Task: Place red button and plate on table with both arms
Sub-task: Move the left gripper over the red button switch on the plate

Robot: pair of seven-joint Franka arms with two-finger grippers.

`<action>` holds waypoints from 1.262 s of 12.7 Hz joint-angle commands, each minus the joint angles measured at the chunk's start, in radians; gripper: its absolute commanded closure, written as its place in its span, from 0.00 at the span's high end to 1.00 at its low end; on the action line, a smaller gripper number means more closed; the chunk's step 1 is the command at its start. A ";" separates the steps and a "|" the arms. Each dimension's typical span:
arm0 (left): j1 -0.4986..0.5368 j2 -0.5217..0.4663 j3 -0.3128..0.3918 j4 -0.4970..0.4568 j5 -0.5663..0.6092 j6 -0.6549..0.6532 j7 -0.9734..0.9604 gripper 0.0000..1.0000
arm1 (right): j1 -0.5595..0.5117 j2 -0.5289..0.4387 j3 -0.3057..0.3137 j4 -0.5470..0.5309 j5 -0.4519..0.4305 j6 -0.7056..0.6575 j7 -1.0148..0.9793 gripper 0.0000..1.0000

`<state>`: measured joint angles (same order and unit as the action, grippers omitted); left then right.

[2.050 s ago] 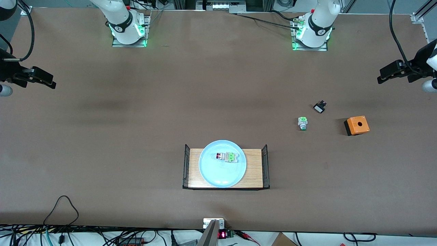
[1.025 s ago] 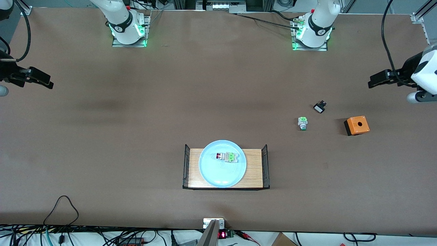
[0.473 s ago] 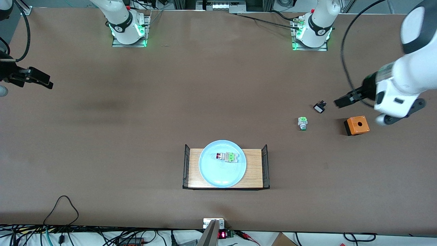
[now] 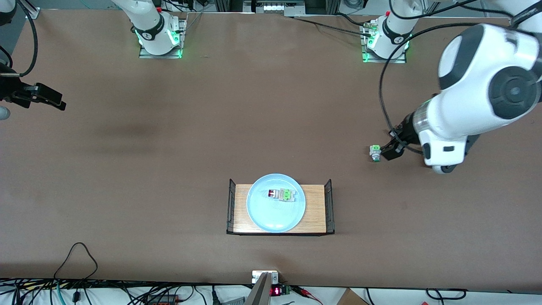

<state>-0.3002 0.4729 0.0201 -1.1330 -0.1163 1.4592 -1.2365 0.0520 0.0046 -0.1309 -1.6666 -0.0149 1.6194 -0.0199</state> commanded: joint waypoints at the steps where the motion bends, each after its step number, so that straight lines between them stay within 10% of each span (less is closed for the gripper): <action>1: -0.057 0.124 0.014 0.146 -0.017 0.026 -0.189 1.00 | 0.000 -0.003 0.001 0.005 -0.005 -0.004 0.011 1.00; 16: -0.275 0.358 0.040 0.260 -0.014 0.527 -0.629 1.00 | 0.003 0.002 0.002 0.007 0.006 0.013 0.012 1.00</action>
<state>-0.5466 0.7833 0.0322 -0.9205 -0.1164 1.9439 -1.8470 0.0536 0.0069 -0.1309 -1.6666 -0.0146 1.6309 -0.0191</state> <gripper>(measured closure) 0.000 0.000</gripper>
